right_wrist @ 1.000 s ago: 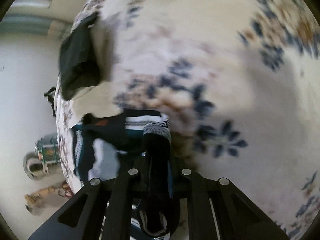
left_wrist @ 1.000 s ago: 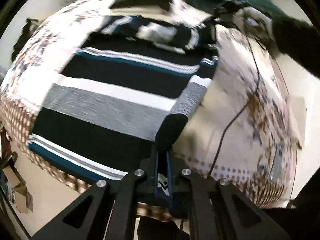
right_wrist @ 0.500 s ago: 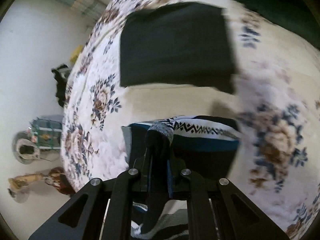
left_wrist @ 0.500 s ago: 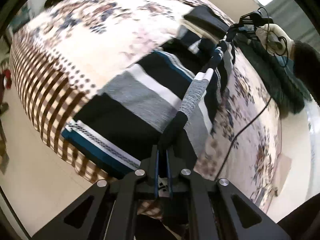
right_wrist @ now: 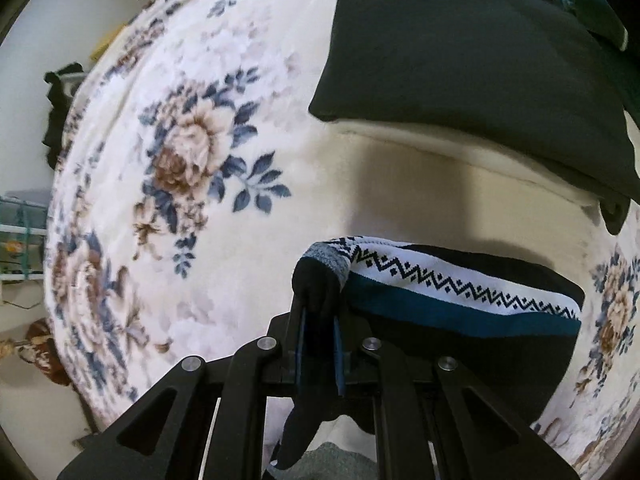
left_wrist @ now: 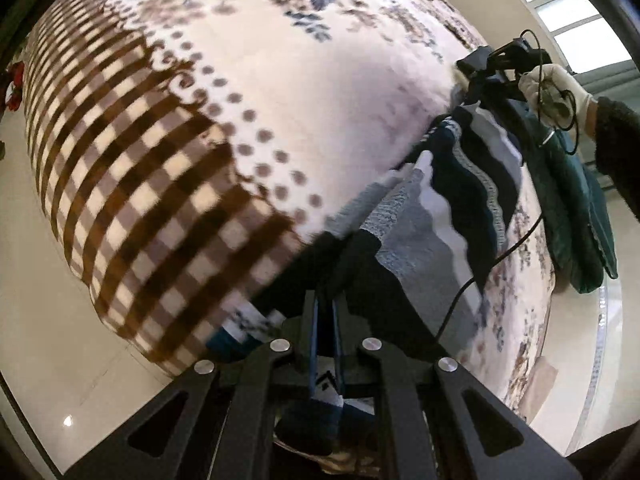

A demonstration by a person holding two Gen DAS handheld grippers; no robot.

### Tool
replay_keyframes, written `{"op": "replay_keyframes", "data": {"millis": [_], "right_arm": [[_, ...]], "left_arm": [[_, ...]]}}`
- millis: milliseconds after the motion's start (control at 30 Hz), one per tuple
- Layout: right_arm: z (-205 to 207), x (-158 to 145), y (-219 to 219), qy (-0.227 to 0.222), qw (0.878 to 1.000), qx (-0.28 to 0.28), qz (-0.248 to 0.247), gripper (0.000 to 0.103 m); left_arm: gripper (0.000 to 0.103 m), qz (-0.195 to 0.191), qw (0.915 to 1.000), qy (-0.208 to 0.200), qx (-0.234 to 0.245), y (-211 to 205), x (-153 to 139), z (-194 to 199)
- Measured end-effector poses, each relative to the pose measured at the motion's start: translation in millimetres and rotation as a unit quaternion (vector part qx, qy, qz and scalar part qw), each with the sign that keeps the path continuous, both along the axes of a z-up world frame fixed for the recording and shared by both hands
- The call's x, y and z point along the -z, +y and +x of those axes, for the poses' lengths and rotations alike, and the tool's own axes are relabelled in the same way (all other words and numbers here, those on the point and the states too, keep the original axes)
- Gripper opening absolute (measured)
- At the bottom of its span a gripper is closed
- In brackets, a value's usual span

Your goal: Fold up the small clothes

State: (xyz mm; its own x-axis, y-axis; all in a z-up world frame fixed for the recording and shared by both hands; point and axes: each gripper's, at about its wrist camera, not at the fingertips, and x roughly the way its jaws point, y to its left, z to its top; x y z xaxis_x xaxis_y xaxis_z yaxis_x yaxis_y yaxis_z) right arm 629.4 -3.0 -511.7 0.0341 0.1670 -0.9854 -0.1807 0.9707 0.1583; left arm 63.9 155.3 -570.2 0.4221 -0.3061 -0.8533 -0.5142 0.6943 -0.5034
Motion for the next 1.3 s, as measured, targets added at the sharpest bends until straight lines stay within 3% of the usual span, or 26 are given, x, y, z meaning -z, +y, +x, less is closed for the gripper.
{"op": "replay_keyframes", "data": {"millis": [200,300,333,400,467,600,733,900,1033,1167,1300], "right_arm": [[6.2,27.9,9.2,0.011,0.999,0.008,-0.029,0.011],[8.7,36.5,6.1,0.026,0.999,0.011,-0.027,0.012],[9.3,36.1,4.1,0.029,0.999,0.013,-0.022,0.019],[8.1,31.7,-2.5,0.043,0.999,0.019,-0.001,0.029],[1.3,20.9,-12.3,0.054,0.998,0.016,0.029,0.048],[-37.5,-10.1,-49.1,0.050,0.995,0.013,0.081,0.050],[-104.5,-25.4,-95.7,0.052,0.995,0.005,0.087,0.053],[-206.3,-14.7,-167.8,0.090,0.990,0.024,0.101,0.053],[-251.3,0.5,-215.6,0.108,0.984,0.066,0.123,0.053],[-254.2,6.2,-256.1,0.094,0.974,0.128,0.159,0.053],[-216.4,11.1,-277.1,0.064,0.963,0.181,0.192,0.053]], "left_arm": [[0.005,-0.026,0.9991,0.031,0.009,10.0,35.0,9.0],[0.009,-0.047,0.9979,0.044,0.001,17.5,35.0,6.7],[0.010,-0.049,0.9976,0.048,-0.006,21.8,31.4,3.0],[0.025,-0.041,0.9967,0.065,-0.024,32.0,23.3,-6.1],[0.054,-0.044,0.9957,0.070,-0.042,43.4,18.3,-16.5],[0.058,-0.041,0.9932,0.080,-0.073,60.1,5.6,-30.6],[0.058,-0.028,0.9950,0.075,-0.059,53.4,-13.6,-17.1],[0.058,-0.005,0.9989,0.045,-0.007,26.2,-45.4,38.8],[0.059,0.008,0.9990,-0.001,0.044,7.5,-69.7,113.5],[0.059,0.018,0.9938,-0.040,0.102,-7.2,-73.9,211.9],[0.059,0.026,0.9858,-0.062,0.154,-19.5,-63.4,311.7]]}}
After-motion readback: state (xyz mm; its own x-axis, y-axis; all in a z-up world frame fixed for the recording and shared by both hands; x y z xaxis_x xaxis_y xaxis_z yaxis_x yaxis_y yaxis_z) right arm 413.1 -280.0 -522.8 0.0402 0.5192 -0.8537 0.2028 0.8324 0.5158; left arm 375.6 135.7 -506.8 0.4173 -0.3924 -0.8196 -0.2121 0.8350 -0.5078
